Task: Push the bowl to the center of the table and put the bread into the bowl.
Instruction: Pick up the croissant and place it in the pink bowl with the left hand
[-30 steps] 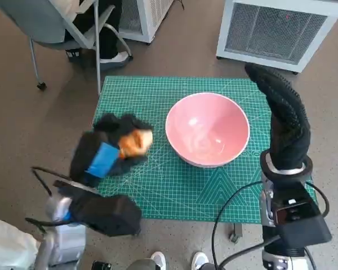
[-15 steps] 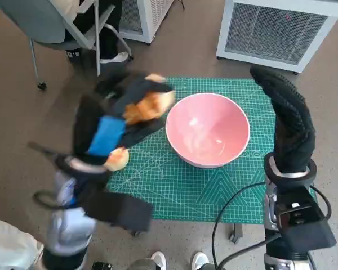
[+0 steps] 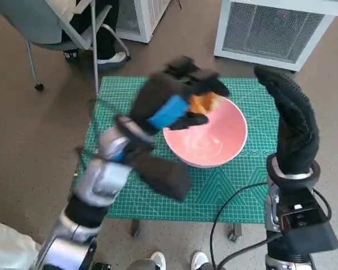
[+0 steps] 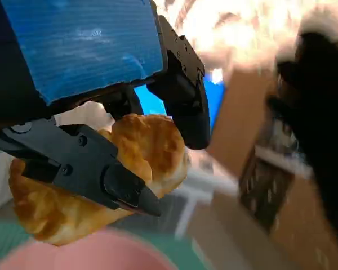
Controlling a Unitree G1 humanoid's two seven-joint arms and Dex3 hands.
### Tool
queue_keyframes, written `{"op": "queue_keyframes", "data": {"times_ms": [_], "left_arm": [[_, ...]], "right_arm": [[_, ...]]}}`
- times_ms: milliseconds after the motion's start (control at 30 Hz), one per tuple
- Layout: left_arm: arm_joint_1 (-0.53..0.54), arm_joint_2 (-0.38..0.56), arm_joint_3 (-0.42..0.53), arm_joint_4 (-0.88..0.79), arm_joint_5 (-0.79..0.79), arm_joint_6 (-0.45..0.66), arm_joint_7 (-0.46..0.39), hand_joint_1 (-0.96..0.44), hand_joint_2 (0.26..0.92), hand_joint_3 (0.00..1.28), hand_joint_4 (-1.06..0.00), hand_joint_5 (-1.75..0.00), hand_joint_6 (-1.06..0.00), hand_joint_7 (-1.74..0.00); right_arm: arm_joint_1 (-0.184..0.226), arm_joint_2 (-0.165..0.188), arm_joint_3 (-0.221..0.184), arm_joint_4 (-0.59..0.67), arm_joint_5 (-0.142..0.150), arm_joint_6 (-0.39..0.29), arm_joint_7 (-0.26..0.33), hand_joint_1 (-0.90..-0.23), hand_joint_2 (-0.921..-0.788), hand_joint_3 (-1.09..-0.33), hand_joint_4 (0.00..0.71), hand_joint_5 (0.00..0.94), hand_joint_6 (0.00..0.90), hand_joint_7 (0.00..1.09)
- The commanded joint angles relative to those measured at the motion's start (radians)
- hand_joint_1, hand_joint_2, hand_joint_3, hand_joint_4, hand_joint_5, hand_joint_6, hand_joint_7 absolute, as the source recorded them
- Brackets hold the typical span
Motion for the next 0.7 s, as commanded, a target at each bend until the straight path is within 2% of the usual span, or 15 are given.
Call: {"op": "queue_keyframes", "data": {"times_ms": [33, 267, 400, 433, 500, 533, 633, 700], "left_arm": [[-0.073, -0.037, -0.041, 0.138, 0.001, -0.048, -0.002, 0.0, 0.92, 0.06, -0.73, -1.15, -0.6, -1.16], [-0.156, -0.076, -0.073, 0.374, -0.012, -0.08, -0.03, 0.0, 0.92, 0.1, -0.69, -1.18, -0.56, -1.22], [-0.192, -0.085, -0.083, 0.475, -0.029, -0.086, -0.093, 0.0, 0.921, 0.19, -0.58, -1.31, -0.46, -1.31], [-0.2, -0.084, -0.086, 0.493, -0.032, -0.09, -0.114, -0.03, 0.921, 0.18, -0.51, -1.18, -0.42, -1.19], [-0.215, -0.077, -0.096, 0.522, -0.038, -0.098, -0.167, -0.11, 0.921, 0.15, -0.42, -0.61, -0.39, -0.67], [-0.223, -0.072, -0.101, 0.536, -0.04, -0.104, -0.193, -0.15, 0.921, 0.15, -0.4, -0.42, -0.39, -0.5], [-0.241, -0.059, -0.106, 0.559, -0.049, -0.111, -0.262, -0.25, 0.921, 0.14, -0.28, -0.14, -0.31, -0.25], [-0.246, -0.049, -0.104, 0.557, -0.053, -0.112, -0.297, -0.3, 0.921, 0.14, -0.23, -0.07, -0.28, -0.18]], "right_arm": [[0.031, -0.006, -0.008, -0.003, -0.016, 0.015, -0.009, -0.387, -0.921, -0.523, 0.426, 0.005, 0.046, 0.83], [0.038, -0.005, -0.021, -0.014, -0.047, 0.016, -0.03, -0.384, -0.921, -0.525, 0.426, 0.004, 0.061, 0.8], [0.04, -0.008, -0.025, -0.015, -0.054, 0.01, -0.038, -0.385, -0.921, -0.525, 0.427, 0.004, 0.07, 0.78], [0.04, -0.008, -0.025, -0.015, -0.055, 0.009, -0.039, -0.386, -0.921, -0.525, 0.427, 0.005, 0.071, 0.78], [0.042, -0.009, -0.027, -0.016, -0.058, 0.007, -0.042, -0.39, -0.921, -0.524, 0.428, 0.005, 0.073, 0.78], [0.043, -0.009, -0.028, -0.017, -0.059, 0.007, -0.044, -0.391, -0.921, -0.523, 0.428, 0.005, 0.075, 0.78], [0.047, -0.008, -0.031, -0.022, -0.064, 0.008, -0.049, -0.394, -0.921, -0.522, 0.43, 0.005, 0.077, 0.77], [0.049, -0.008, -0.032, -0.024, -0.066, 0.008, -0.052, -0.396, -0.921, -0.521, 0.432, 0.006, 0.079, 0.77]]}}
